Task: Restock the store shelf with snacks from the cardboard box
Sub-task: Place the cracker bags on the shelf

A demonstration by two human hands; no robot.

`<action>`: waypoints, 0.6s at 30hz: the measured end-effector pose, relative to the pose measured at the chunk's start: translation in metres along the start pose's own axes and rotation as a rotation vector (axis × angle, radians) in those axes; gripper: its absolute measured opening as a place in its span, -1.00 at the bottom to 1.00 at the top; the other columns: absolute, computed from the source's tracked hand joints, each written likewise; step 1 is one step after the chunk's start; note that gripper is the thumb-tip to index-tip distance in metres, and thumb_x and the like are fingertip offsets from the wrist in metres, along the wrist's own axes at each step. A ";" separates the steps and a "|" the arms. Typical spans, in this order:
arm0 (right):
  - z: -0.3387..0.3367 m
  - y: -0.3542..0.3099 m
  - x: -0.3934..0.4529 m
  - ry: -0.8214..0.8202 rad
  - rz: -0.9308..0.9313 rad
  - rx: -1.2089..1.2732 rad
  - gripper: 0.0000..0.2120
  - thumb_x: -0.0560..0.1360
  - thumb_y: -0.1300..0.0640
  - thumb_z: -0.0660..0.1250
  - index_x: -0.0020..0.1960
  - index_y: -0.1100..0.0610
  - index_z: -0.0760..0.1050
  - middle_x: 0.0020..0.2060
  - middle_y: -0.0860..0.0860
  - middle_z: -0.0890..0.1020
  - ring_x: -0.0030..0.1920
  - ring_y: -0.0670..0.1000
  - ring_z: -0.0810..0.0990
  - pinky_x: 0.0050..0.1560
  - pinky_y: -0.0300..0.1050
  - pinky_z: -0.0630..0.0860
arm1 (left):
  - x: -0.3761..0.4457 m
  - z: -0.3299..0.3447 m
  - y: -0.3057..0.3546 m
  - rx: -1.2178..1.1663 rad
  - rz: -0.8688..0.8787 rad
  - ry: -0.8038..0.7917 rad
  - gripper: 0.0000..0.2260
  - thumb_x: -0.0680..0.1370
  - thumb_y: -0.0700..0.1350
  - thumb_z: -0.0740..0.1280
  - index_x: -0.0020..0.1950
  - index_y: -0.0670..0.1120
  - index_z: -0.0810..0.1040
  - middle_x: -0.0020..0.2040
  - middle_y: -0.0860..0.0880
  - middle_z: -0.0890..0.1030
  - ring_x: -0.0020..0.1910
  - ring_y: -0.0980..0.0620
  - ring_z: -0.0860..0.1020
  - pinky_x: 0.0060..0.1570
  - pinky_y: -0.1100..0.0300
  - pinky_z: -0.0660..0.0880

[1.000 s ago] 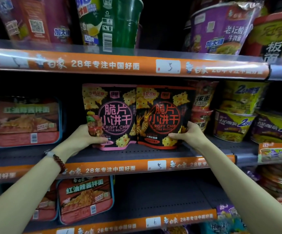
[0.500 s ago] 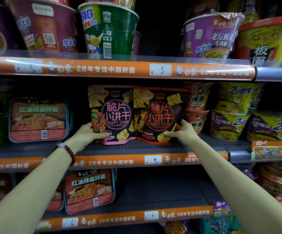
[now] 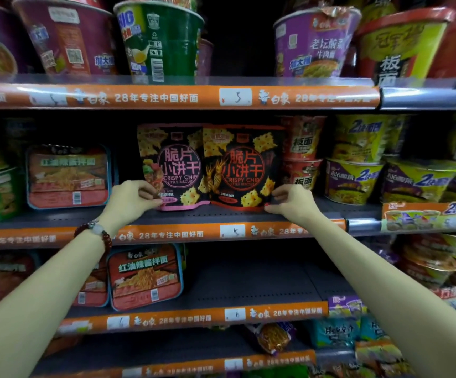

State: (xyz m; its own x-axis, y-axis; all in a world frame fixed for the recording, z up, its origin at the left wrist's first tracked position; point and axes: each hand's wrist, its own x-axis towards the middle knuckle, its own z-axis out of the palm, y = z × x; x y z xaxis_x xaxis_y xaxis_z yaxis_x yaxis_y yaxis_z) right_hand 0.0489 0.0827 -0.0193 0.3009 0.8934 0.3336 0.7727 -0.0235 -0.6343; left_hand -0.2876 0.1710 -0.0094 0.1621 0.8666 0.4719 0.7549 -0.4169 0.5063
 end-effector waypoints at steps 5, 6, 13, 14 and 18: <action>-0.016 0.005 -0.029 -0.015 -0.149 -0.150 -0.55 0.36 0.08 0.55 0.19 0.20 0.58 0.11 0.09 0.65 0.13 0.07 0.60 0.19 -0.10 0.50 | -0.021 0.022 0.065 0.093 0.285 -0.062 -0.73 0.42 -0.05 0.51 0.05 -0.14 0.63 -0.05 -0.06 0.65 -0.05 0.01 0.60 0.06 0.17 0.52; -0.020 0.010 -0.036 -0.005 -0.157 -0.168 -0.57 0.36 0.09 0.55 0.18 0.20 0.59 0.10 0.09 0.66 0.13 0.08 0.60 0.19 -0.10 0.50 | -0.024 0.030 0.080 0.084 0.332 -0.084 -0.72 0.42 -0.06 0.51 0.06 -0.14 0.64 -0.04 -0.05 0.64 -0.05 0.02 0.59 0.05 0.18 0.51; -0.065 0.079 -0.090 -0.034 -0.001 -0.212 -0.60 0.36 0.12 0.56 0.14 0.22 0.59 0.03 0.11 0.66 0.05 0.08 0.62 0.07 -0.12 0.52 | -0.057 0.119 0.186 0.057 0.652 -0.303 -0.75 0.40 -0.07 0.51 0.01 -0.16 0.64 -0.06 -0.11 0.68 -0.04 -0.06 0.61 -0.05 0.20 0.42; -0.073 0.093 -0.099 -0.036 0.039 -0.224 -0.59 0.35 0.12 0.56 0.15 0.22 0.60 0.03 0.12 0.66 0.06 0.08 0.62 0.10 -0.09 0.53 | -0.062 0.134 0.200 0.051 0.683 -0.334 -0.75 0.39 -0.07 0.51 0.00 -0.15 0.64 -0.06 -0.10 0.68 -0.04 -0.06 0.61 -0.04 0.17 0.43; -0.102 0.145 -0.135 -0.013 0.197 -0.303 -0.64 0.35 0.12 0.55 0.11 0.18 0.61 -0.01 0.09 0.67 0.03 0.08 0.62 0.08 -0.13 0.49 | -0.081 0.193 0.250 0.017 0.786 -0.477 -0.76 0.42 -0.04 0.50 0.01 -0.12 0.63 -0.05 -0.08 0.66 -0.04 -0.03 0.59 -0.01 0.09 0.51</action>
State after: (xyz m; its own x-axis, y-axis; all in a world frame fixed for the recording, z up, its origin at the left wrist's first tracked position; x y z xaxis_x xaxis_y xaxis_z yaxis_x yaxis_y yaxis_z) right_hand 0.1771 -0.0871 -0.0856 0.4550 0.8641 0.2151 0.8316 -0.3260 -0.4496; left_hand 0.0103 0.0492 -0.0604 0.8748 0.3584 0.3261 0.3251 -0.9332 0.1533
